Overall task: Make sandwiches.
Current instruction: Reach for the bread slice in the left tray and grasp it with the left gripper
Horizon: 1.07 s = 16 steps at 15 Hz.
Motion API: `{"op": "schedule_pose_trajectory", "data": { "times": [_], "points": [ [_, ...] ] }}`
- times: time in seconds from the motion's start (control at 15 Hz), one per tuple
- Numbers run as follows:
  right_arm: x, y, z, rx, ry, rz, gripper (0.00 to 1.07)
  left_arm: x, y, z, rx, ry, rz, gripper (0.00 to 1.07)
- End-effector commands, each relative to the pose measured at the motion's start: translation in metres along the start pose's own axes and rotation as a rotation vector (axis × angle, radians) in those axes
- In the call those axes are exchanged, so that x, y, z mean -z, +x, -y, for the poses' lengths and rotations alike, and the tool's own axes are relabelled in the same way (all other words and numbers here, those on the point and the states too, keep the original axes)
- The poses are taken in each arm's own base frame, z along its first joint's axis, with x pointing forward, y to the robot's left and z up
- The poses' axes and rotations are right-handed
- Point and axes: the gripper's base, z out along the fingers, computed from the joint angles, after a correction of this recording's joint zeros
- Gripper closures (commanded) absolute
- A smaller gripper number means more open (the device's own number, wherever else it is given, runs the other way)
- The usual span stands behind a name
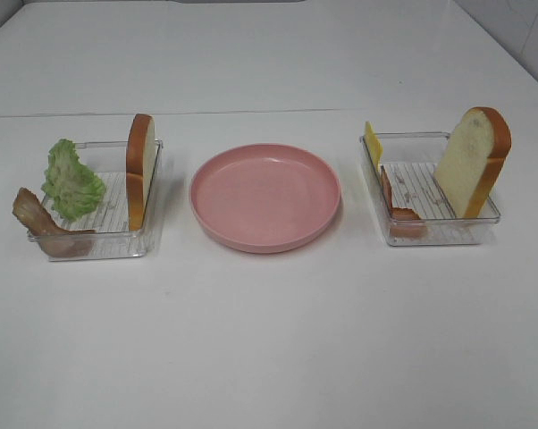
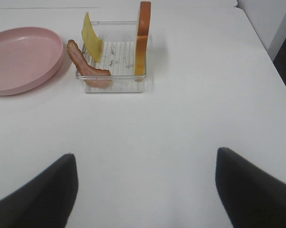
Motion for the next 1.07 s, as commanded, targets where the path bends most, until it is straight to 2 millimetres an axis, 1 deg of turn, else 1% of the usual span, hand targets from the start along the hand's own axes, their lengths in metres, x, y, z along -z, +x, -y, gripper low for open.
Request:
{"op": "schedule_pose_trajectory", "data": {
  "times": [0.07,0.2,0.33,0.47,0.53,0.6,0.67,0.8,0.87,1.0,1.07],
  "points": [
    [0.001,0.0,0.0,0.002,0.005,0.022,0.32,0.002,0.002,0.0,0.005,0.005,0.026,0.36],
    [0.001,0.0,0.0,0.002,0.005,0.022,0.32,0.001,0.002,0.0,0.006,0.006,0.025,0.36],
    [0.001,0.0,0.0,0.002,0.005,0.022,0.32,0.005,-0.005,0.0,0.006,0.005,0.055,0.36],
    [0.001,0.0,0.0,0.002,0.005,0.022,0.32,0.005,-0.025,0.0,0.006,0.004,0.069,0.36],
    [0.001,0.0,0.0,0.002,0.005,0.022,0.32,0.004,-0.03,-0.001,0.006,0.005,0.057,0.36],
    [0.001,0.0,0.0,0.002,0.005,0.022,0.32,-0.002,-0.042,-0.001,0.007,0.006,0.016,0.36],
    [0.001,0.0,0.0,0.002,0.005,0.022,0.32,-0.02,-0.068,-0.001,0.009,0.01,-0.084,0.36],
    [0.001,0.0,0.0,0.002,0.005,0.022,0.32,-0.048,-0.094,-0.002,0.011,0.014,-0.201,0.36],
    [0.001,0.0,0.0,0.002,0.005,0.022,0.32,-0.055,-0.1,-0.002,0.013,0.017,-0.225,0.36],
    [0.001,0.0,0.0,0.002,0.005,0.022,0.32,-0.09,-0.126,0.001,0.05,0.058,-0.335,0.36],
    [0.001,0.0,0.0,0.002,0.005,0.022,0.32,-0.115,-0.143,0.004,0.079,0.085,-0.391,0.36]
  ]
}}
